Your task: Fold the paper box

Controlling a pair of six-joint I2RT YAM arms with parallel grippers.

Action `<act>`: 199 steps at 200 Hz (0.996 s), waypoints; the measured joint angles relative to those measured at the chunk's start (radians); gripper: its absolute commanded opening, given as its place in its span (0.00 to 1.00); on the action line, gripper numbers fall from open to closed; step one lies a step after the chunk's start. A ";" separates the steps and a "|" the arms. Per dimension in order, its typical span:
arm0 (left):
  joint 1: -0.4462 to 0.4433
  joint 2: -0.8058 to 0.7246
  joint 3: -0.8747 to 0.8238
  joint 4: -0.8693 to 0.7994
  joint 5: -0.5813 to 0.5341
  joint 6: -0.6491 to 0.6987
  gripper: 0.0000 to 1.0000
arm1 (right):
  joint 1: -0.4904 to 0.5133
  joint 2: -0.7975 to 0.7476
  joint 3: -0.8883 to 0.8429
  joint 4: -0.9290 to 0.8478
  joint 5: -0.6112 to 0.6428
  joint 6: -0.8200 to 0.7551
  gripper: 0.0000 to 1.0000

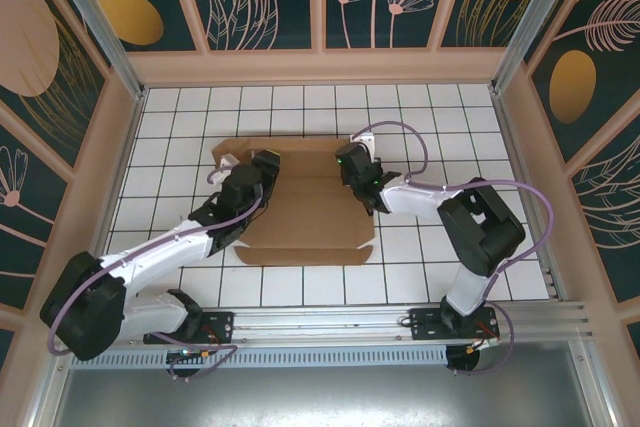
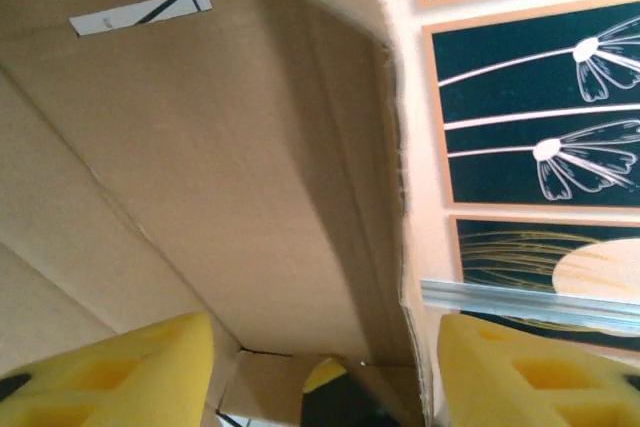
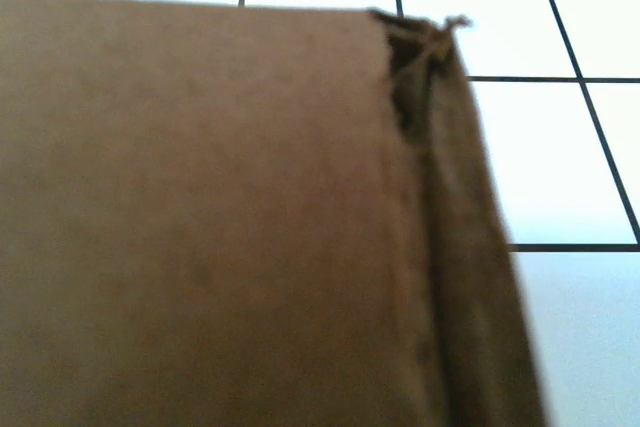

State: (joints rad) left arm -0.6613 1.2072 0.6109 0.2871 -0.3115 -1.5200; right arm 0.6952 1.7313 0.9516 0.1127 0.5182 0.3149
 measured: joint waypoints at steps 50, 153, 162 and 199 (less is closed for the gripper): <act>0.009 -0.285 -0.110 -0.048 0.059 0.199 0.62 | -0.003 -0.031 -0.052 0.047 -0.012 -0.075 0.00; 0.097 -0.189 0.350 -0.446 0.252 0.503 0.54 | -0.034 -0.075 -0.112 0.085 -0.032 -0.135 0.00; 0.109 -0.137 0.358 -0.479 0.273 0.511 0.53 | -0.034 -0.075 -0.113 0.087 -0.034 -0.135 0.00; 0.215 -0.023 0.370 -0.579 0.324 0.551 0.54 | -0.035 -0.075 -0.124 0.110 -0.039 -0.139 0.00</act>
State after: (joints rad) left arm -0.4465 1.1839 0.9813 -0.2920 0.0128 -0.9691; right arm 0.6601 1.6566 0.8280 0.2226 0.4797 0.1761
